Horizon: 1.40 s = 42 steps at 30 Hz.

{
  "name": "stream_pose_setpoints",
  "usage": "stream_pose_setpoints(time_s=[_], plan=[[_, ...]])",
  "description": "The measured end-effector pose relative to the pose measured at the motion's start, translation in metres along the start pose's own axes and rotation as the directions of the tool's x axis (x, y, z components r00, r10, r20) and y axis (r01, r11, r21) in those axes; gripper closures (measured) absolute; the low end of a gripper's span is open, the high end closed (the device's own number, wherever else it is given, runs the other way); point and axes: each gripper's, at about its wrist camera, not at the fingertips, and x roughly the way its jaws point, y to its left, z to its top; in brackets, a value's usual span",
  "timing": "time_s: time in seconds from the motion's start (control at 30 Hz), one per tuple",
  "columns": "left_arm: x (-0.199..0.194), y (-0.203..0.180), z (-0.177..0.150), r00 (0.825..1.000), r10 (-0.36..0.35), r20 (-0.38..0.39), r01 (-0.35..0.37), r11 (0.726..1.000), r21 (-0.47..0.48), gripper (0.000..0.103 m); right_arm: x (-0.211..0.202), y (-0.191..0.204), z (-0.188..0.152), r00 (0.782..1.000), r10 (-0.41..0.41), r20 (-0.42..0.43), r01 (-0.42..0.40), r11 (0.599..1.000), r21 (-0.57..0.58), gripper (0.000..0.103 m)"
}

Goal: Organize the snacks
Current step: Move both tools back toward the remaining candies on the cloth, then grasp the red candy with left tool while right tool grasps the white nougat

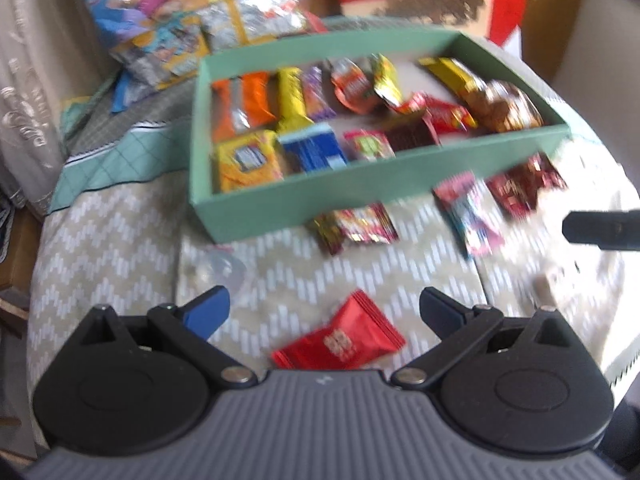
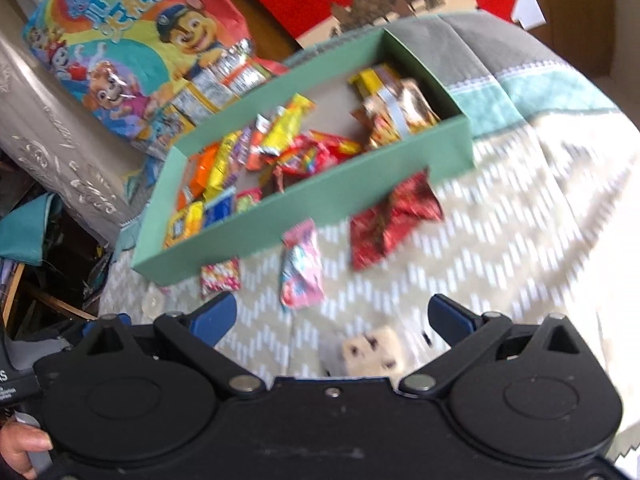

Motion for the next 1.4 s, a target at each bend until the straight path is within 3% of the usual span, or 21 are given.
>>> stream_pose_setpoints(time_s=[0.1, 0.2, 0.37, 0.4, 0.5, 0.53, 0.57, 0.63, 0.7, 0.8, 0.93, 1.0, 1.07, 1.2, 1.3, 1.37, 1.4], plan=[[0.005, -0.006, -0.006, 1.0, -0.011, -0.019, 0.012, 0.999, 0.043, 0.0, -0.001, -0.009, -0.008, 1.0, 0.015, -0.025, -0.014, 1.0, 0.024, 0.0], [0.008, -0.006, -0.01, 0.999, -0.017, -0.03, 0.02, 0.997, 0.071, 0.0, -0.006, -0.011, -0.017, 1.0, -0.022, 0.006, 0.022, 0.999, -0.026, 0.0], [0.016, -0.006, -0.013, 0.999, -0.012, -0.046, 0.016, 0.996, 0.089, 0.002, -0.01, -0.019, -0.017, 0.999, -0.045, 0.008, 0.045, 0.999, -0.01, 0.018], [0.016, -0.006, -0.013, 0.999, -0.015, -0.044, 0.019, 0.996, 0.091, 0.005, -0.01, -0.018, -0.015, 0.999, -0.044, 0.006, 0.044, 0.999, -0.016, 0.021], [0.018, -0.006, -0.015, 0.998, -0.042, -0.056, 0.047, 0.995, 0.087, 0.037, -0.013, -0.016, -0.017, 0.999, -0.031, -0.013, 0.03, 0.999, -0.04, 0.036], [0.019, -0.006, -0.016, 0.997, -0.049, -0.062, 0.054, 0.996, 0.078, 0.046, -0.012, -0.015, -0.019, 0.999, -0.022, -0.024, 0.021, 0.999, -0.041, 0.047], [0.019, -0.006, -0.016, 0.997, -0.051, -0.058, 0.055, 0.996, 0.074, 0.049, -0.012, -0.015, -0.022, 0.999, -0.01, -0.037, 0.009, 0.999, -0.034, 0.058], [0.018, -0.006, -0.016, 0.997, -0.064, -0.052, 0.068, 0.995, 0.069, 0.054, -0.01, -0.018, -0.027, 0.997, 0.017, -0.07, -0.018, 1.0, -0.015, 0.068], [0.017, -0.007, -0.016, 0.995, -0.087, -0.054, 0.091, 0.994, 0.063, 0.056, -0.007, -0.02, -0.032, 0.994, 0.036, -0.105, -0.036, 0.999, 0.002, 0.069], [0.016, -0.009, -0.017, 0.992, -0.115, -0.058, 0.117, 0.992, 0.04, 0.055, 0.0, -0.021, -0.034, 0.991, 0.017, -0.131, -0.016, 1.0, 0.012, 0.069], [0.016, -0.009, -0.018, 0.992, -0.115, -0.056, 0.117, 0.993, 0.019, 0.053, 0.01, -0.02, -0.025, 0.995, -0.01, -0.103, 0.012, 1.0, 0.021, 0.067], [0.015, -0.007, -0.019, 0.992, -0.114, -0.058, 0.115, 0.993, 0.009, 0.047, 0.016, -0.014, -0.018, 0.996, -0.026, -0.088, 0.026, 1.0, 0.007, 0.061], [0.014, -0.006, -0.021, 0.993, -0.106, -0.056, 0.107, 0.994, 0.009, 0.04, 0.023, -0.007, -0.015, 0.997, -0.037, -0.073, 0.036, 0.999, -0.006, 0.044], [0.011, -0.004, -0.025, 0.993, -0.104, -0.056, 0.104, 0.994, 0.01, 0.035, 0.036, 0.013, -0.016, 0.996, -0.073, -0.043, 0.068, 0.993, -0.097, 0.039], [0.01, -0.003, -0.028, 0.994, -0.098, -0.056, 0.099, 0.995, 0.013, 0.034, 0.043, 0.025, -0.021, 0.993, -0.118, -0.001, 0.116, 0.977, -0.181, 0.043], [0.01, -0.004, -0.03, 0.994, -0.096, -0.059, 0.097, 0.995, 0.017, 0.034, 0.046, 0.029, -0.026, 0.988, -0.154, 0.029, 0.157, 0.958, -0.238, 0.068], [0.011, -0.005, -0.031, 0.994, -0.093, -0.06, 0.094, 0.995, 0.022, 0.034, 0.048, 0.03, -0.028, 0.985, -0.166, 0.041, 0.171, 0.95, -0.26, 0.069]])
